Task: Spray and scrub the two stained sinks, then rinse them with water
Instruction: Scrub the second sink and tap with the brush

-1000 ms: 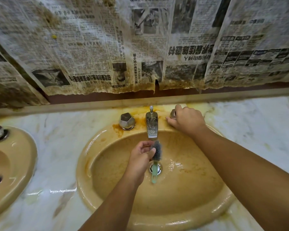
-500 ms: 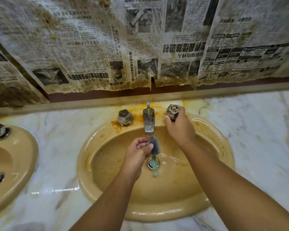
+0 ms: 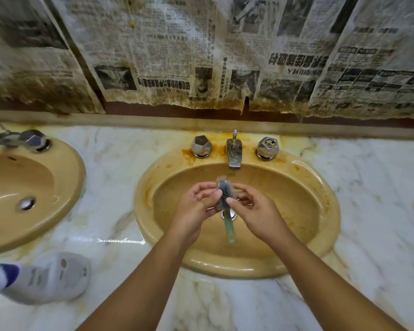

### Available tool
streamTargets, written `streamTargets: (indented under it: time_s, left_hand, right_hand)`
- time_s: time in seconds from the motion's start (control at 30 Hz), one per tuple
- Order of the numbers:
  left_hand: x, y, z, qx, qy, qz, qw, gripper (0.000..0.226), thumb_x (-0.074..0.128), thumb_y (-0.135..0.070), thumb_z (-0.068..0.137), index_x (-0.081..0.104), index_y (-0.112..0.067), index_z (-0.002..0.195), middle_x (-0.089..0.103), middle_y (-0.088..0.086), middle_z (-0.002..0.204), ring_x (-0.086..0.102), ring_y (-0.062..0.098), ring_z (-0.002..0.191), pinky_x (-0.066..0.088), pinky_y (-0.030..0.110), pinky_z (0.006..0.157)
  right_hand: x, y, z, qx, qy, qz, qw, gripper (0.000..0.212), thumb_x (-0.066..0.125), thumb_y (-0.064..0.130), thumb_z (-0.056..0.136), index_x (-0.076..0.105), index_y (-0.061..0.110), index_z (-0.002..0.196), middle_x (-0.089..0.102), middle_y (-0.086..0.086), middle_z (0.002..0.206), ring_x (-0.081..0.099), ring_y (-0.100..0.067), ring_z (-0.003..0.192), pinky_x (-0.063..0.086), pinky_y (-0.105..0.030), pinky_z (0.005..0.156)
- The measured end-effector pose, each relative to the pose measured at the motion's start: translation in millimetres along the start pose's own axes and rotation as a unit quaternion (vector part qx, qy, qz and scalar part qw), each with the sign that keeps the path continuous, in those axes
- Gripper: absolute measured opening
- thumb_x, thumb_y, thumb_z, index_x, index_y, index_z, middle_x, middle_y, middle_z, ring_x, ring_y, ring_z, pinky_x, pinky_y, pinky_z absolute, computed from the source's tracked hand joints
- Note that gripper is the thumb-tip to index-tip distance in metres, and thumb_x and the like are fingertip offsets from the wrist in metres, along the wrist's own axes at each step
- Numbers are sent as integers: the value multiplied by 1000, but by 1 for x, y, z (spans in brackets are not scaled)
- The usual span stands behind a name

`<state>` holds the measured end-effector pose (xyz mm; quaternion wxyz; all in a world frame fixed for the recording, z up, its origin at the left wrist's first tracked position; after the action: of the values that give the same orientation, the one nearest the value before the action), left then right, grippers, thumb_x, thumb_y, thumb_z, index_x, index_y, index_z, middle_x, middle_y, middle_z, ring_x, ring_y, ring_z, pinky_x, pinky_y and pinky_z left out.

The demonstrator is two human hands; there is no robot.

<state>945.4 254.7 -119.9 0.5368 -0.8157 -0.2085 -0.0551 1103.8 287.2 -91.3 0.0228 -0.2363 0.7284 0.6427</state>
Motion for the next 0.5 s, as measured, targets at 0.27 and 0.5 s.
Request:
streamTargets:
  time_s: [0.27, 0.5]
  left_hand:
    - [-12, -31, -56, 104, 8, 120, 987, 45, 74, -25, 93, 64, -29, 137, 74, -5, 122, 67, 15, 118, 54, 35, 100]
    - [-18, -39, -126, 140, -64, 164, 974, 47, 78, -24, 90, 65, -33, 134, 76, -6, 113, 68, 9, 113, 51, 33, 102]
  right_hand:
    - [9, 30, -21, -17, -10, 55, 998, 33, 77, 30, 91, 68, 33, 123, 76, 7, 104, 72, -12, 96, 61, -40, 90]
    - [26, 61, -59, -23, 69, 155, 985, 30, 76, 22, 93, 67, 23, 122, 78, -2, 98, 76, -18, 90, 62, -46, 89]
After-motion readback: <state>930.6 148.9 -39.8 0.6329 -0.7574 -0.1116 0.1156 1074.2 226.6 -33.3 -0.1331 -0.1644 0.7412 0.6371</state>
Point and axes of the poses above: each hand's wrist, its own z-axis towards the middle knuckle, its own x-axis out of the palm, y = z × x, the point moved 10 cm from there along z, towards the middle knuckle
